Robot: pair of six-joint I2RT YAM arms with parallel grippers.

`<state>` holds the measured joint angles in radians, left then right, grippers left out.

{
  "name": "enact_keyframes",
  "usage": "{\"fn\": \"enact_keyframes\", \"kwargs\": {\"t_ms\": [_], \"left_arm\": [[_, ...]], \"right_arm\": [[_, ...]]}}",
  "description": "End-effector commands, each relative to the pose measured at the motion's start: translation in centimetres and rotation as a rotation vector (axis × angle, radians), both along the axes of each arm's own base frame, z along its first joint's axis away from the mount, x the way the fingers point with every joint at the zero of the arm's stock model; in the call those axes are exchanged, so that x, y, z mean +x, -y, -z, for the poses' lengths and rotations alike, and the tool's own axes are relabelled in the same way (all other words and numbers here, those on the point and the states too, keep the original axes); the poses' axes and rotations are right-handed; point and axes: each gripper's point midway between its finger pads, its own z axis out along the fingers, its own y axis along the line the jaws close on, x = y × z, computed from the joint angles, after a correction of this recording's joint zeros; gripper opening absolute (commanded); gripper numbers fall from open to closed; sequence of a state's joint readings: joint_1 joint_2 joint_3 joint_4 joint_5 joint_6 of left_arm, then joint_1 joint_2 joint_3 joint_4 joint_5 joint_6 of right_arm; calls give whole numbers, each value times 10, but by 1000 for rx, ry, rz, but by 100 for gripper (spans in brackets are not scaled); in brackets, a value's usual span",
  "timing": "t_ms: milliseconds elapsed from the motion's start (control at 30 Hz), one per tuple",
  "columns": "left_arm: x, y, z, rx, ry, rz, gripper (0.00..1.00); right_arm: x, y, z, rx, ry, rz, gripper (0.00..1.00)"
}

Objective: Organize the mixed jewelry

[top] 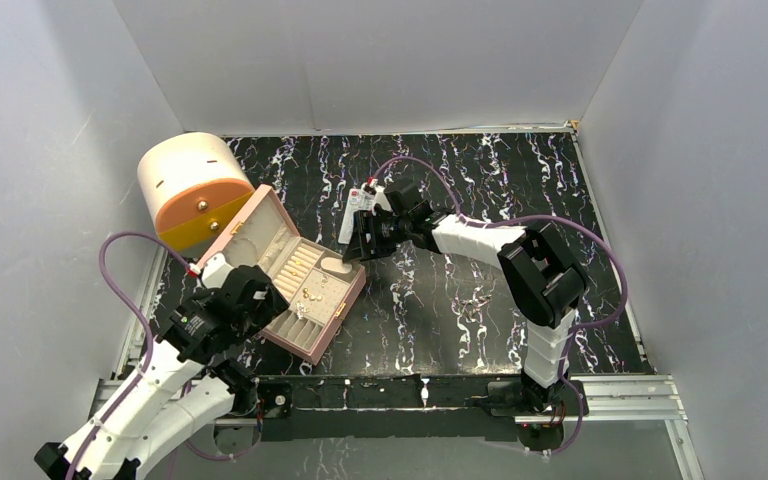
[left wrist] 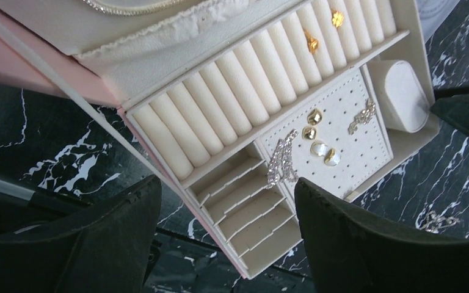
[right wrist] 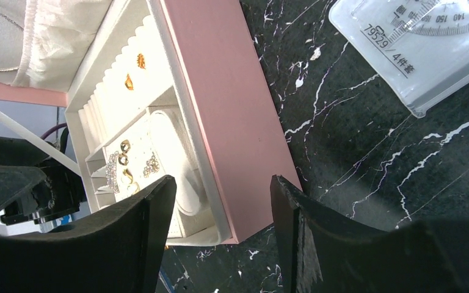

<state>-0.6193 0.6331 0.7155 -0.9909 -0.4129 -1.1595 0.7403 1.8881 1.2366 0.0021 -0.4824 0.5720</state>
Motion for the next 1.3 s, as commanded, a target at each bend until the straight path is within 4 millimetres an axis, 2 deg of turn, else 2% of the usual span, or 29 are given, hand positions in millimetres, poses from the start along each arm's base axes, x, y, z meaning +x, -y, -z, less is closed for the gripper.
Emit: {"fn": "enact_keyframes", "kwargs": {"t_ms": [0, 100, 300, 467, 600, 700, 900, 1067, 1167, 1267], "left_arm": [[-24, 5, 4, 12, -134, 96, 77], [-24, 1, -2, 51, -131, 135, 76], [-14, -3, -30, 99, -63, 186, 74], [-25, 3, -29, 76, -109, 242, 73], [-37, 19, -8, 7, -178, 316, 72], [-38, 28, 5, -29, -199, 334, 72], [-32, 23, 17, 15, -208, 305, 72], [-27, 39, 34, -48, -212, 309, 72], [-27, 38, 41, -46, -219, 298, 71], [-23, 39, 40, -46, -200, 295, 71]], "right_arm": [[-2, -10, -24, 69, 55, -39, 67], [-7, -9, -25, 75, 55, -39, 66], [-10, -7, -26, 82, 44, -29, 66], [-10, -8, -27, 83, 46, -23, 66], [-9, -9, -26, 85, 41, -23, 66], [-11, -10, -24, 86, 34, -32, 66], [-14, -11, -21, 90, 20, -48, 66], [-19, -12, -22, 106, 2, -75, 62], [-24, -10, -21, 108, -9, -87, 60], [-28, -9, -21, 114, -17, -98, 57]]}}
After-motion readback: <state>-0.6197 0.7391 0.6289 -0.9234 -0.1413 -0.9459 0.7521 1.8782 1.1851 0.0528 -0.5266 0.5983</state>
